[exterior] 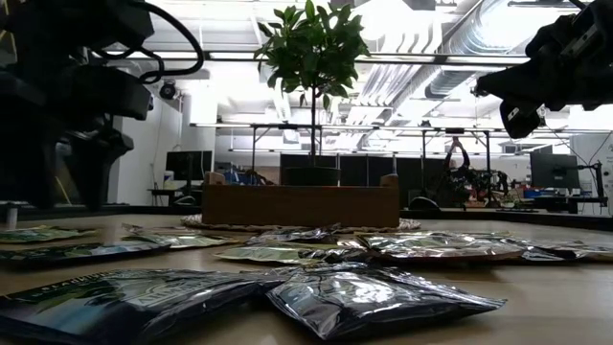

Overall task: Pick & Place Tea
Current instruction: Put the green tea bag into the left section of the wooden organizer

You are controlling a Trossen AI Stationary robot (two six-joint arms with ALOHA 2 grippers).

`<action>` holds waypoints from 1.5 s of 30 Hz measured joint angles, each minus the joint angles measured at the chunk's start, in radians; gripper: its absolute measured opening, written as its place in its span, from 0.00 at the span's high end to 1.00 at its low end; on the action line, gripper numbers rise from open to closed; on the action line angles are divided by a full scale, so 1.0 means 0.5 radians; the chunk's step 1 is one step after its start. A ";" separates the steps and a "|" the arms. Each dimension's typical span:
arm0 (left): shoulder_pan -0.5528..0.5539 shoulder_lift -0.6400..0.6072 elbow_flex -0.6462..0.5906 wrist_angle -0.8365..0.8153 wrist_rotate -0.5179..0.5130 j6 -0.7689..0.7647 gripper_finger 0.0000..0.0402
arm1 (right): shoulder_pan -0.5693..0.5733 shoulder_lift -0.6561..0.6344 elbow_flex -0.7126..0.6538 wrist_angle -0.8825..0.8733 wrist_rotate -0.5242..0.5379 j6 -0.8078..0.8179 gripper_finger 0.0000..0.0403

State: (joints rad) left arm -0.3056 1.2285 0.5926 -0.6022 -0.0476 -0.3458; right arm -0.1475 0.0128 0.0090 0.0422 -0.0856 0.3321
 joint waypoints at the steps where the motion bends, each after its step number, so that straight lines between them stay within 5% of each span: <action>1: -0.013 0.000 0.000 0.003 -0.016 -0.005 0.22 | 0.000 0.000 0.000 0.000 0.000 0.000 1.00; 19: -0.060 0.247 0.005 0.131 -0.019 -0.105 0.23 | -0.001 0.001 0.000 0.000 0.000 0.000 1.00; 45: -0.058 0.353 0.004 0.226 0.022 -0.285 0.60 | 0.000 0.000 0.000 0.000 0.000 0.000 1.00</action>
State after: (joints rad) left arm -0.3345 1.4052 0.5945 -0.4892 -0.0366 -0.4885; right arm -0.1476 0.0130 0.0090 0.0422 -0.0856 0.3321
